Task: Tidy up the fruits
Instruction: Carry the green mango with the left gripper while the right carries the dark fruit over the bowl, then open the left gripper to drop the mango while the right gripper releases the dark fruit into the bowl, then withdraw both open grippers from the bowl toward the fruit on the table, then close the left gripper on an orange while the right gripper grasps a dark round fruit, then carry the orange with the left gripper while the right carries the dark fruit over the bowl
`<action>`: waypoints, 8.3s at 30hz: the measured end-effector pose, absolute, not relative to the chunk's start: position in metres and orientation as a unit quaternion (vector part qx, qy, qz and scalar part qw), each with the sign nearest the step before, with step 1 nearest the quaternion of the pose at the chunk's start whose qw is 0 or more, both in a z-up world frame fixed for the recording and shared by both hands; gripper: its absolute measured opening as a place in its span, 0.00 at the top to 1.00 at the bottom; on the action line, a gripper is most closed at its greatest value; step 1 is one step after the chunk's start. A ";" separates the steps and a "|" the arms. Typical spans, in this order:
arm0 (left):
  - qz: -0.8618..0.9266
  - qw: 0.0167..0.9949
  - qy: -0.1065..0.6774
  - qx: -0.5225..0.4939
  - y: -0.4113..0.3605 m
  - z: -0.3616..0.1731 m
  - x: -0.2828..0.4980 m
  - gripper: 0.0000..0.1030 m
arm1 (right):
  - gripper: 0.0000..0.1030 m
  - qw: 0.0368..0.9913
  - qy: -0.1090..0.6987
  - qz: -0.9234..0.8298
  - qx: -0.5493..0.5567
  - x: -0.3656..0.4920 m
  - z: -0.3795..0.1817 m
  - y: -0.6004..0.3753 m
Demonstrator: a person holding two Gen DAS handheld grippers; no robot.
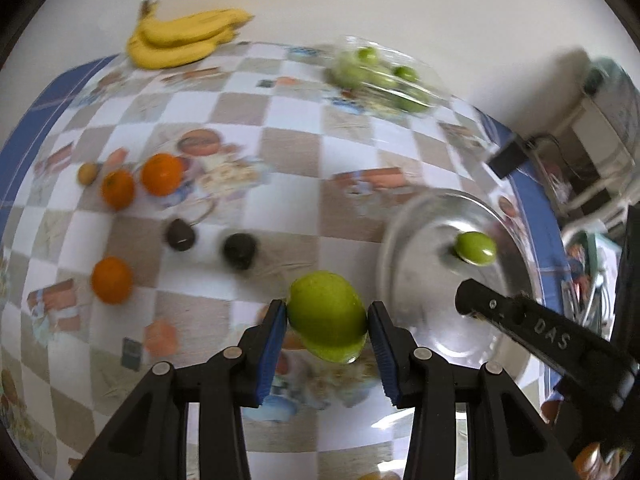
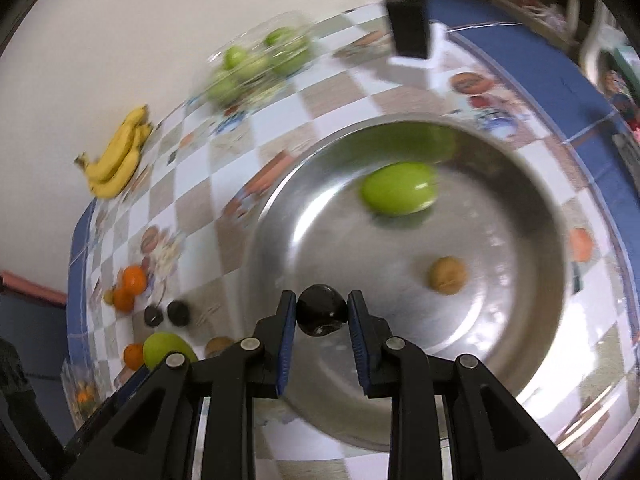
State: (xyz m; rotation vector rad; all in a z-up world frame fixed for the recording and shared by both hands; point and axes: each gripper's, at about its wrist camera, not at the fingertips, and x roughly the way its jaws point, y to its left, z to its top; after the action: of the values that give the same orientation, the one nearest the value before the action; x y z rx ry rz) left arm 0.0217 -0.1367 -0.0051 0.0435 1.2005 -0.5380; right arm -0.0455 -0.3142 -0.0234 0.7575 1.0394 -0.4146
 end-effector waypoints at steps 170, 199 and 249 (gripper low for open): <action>-0.052 0.839 0.541 -0.036 0.015 -0.022 0.117 0.00 | 0.00 0.824 0.511 -0.066 0.236 0.052 -0.046 -0.178; -0.058 0.785 0.605 -0.115 0.020 -0.053 0.120 0.20 | 0.53 0.825 0.520 -0.046 0.216 0.078 -0.065 -0.167; -0.097 0.806 0.565 -0.146 0.002 -0.005 0.105 0.63 | 0.72 0.837 0.490 -0.053 0.236 0.049 -0.011 -0.184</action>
State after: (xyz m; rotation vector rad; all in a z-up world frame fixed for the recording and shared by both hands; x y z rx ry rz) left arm 0.1046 0.0015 -0.0046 -0.3133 1.2104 -0.2078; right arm 0.0494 -0.1843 -0.0107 0.5003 1.0373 -0.1122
